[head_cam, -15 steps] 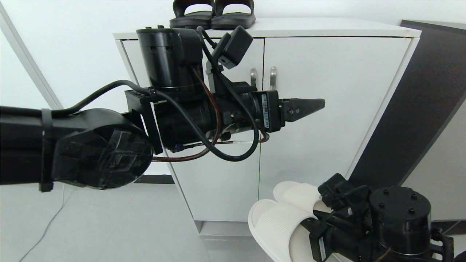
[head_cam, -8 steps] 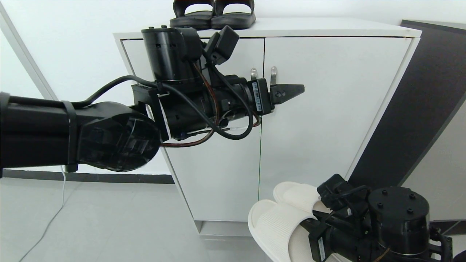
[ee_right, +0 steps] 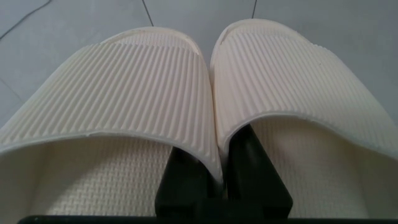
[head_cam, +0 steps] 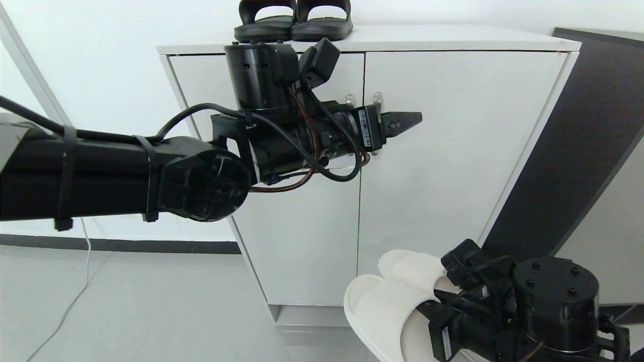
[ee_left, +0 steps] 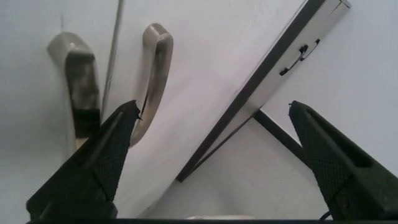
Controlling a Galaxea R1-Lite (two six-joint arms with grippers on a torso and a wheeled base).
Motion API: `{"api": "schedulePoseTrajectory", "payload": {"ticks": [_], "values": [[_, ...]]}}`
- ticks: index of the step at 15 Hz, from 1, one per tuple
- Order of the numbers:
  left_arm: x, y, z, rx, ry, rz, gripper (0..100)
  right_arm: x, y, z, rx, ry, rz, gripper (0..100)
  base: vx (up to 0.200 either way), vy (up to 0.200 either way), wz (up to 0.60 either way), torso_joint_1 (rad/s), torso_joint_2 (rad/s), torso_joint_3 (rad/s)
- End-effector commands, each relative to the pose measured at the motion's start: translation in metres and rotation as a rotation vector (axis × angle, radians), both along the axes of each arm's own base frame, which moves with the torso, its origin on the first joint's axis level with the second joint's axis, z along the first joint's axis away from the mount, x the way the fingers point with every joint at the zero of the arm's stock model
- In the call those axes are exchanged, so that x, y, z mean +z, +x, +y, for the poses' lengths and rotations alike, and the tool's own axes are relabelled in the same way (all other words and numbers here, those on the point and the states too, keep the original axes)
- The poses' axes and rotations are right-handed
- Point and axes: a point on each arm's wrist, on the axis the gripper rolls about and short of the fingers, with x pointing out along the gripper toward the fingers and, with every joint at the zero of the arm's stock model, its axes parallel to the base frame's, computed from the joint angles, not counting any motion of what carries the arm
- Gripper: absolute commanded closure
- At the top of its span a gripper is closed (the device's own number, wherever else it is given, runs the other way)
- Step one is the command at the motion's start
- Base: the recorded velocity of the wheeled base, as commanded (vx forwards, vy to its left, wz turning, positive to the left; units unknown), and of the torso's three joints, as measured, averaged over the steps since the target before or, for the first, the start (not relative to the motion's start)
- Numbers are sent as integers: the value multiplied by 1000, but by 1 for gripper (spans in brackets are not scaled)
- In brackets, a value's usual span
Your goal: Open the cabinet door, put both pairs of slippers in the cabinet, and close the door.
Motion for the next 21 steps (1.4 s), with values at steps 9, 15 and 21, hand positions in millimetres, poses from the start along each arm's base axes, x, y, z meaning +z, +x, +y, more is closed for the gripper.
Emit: {"api": "schedulePoseTrajectory", "payload": {"ticks": [9,15,21], "values": [[-7,5,-2,2,7,10,100,-4,-3,-2,12,-13,11,100,0,0,0,0,0,0],[0,-34,1,-52,13,14,100,-3,-20,-9,151,17,35,100,0,0,0,0,0,0],[-7,-68,18,-77,57,30,100,-2,-33,-16,257,40,55,100,0,0,0,0,0,0]]}}
